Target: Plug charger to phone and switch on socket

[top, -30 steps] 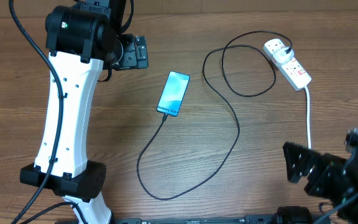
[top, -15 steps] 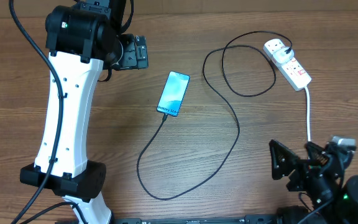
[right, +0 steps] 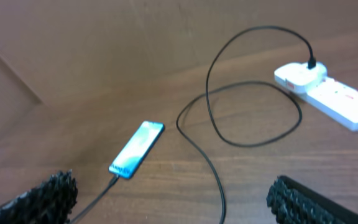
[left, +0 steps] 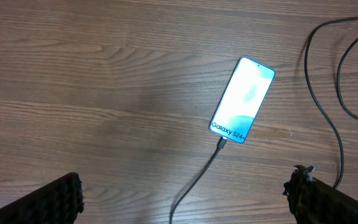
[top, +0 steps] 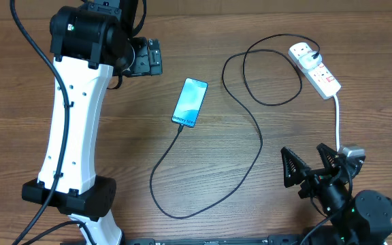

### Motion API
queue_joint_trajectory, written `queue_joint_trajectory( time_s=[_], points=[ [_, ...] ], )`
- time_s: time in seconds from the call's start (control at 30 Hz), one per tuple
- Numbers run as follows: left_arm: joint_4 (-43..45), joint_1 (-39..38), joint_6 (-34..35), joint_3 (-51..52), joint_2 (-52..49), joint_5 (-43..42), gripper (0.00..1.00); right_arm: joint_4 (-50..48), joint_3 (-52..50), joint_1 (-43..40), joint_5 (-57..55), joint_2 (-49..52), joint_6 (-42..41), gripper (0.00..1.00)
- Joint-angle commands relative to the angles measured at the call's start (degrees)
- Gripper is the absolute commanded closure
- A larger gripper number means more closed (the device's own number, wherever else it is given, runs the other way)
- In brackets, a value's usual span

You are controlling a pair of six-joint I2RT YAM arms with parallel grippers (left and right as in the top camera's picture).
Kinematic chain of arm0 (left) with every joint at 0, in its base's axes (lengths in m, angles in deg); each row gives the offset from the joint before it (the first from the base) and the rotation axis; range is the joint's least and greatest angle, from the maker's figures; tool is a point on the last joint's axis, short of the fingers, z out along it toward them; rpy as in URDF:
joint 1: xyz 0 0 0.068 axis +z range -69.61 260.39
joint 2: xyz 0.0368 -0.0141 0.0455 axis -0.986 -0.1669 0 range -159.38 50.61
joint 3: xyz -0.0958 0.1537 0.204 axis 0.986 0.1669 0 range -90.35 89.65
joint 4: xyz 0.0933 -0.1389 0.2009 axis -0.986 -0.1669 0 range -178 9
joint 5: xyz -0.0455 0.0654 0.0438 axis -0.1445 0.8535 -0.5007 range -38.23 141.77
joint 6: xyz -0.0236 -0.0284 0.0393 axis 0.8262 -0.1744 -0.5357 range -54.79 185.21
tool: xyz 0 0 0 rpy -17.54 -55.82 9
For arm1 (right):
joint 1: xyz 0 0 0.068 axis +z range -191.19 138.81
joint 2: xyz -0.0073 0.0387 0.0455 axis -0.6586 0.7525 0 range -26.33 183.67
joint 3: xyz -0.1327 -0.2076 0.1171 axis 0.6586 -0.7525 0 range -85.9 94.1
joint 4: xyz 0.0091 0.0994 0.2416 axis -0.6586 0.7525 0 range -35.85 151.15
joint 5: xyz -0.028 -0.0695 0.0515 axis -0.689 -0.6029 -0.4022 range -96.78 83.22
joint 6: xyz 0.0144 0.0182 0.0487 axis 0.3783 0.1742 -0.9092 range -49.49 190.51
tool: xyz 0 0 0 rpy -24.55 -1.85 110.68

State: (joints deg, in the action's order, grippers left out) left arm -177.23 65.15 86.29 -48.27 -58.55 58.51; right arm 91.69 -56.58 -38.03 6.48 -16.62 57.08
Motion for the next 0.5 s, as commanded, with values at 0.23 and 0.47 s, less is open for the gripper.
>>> queue_joint_trajectory(
  time_s=[0.23, 0.47],
  points=[
    [0.0, 0.3, 0.8, 0.3, -0.2, 0.9, 0.0, -9.1, -10.7, 0.5, 1.7, -8.0, 0.5, 0.0],
    [0.0, 0.3, 0.8, 0.3, -0.2, 0.9, 0.0, -17.0, -17.3, 0.5, 2.4, -9.6, 0.4, 0.0]
  ],
)
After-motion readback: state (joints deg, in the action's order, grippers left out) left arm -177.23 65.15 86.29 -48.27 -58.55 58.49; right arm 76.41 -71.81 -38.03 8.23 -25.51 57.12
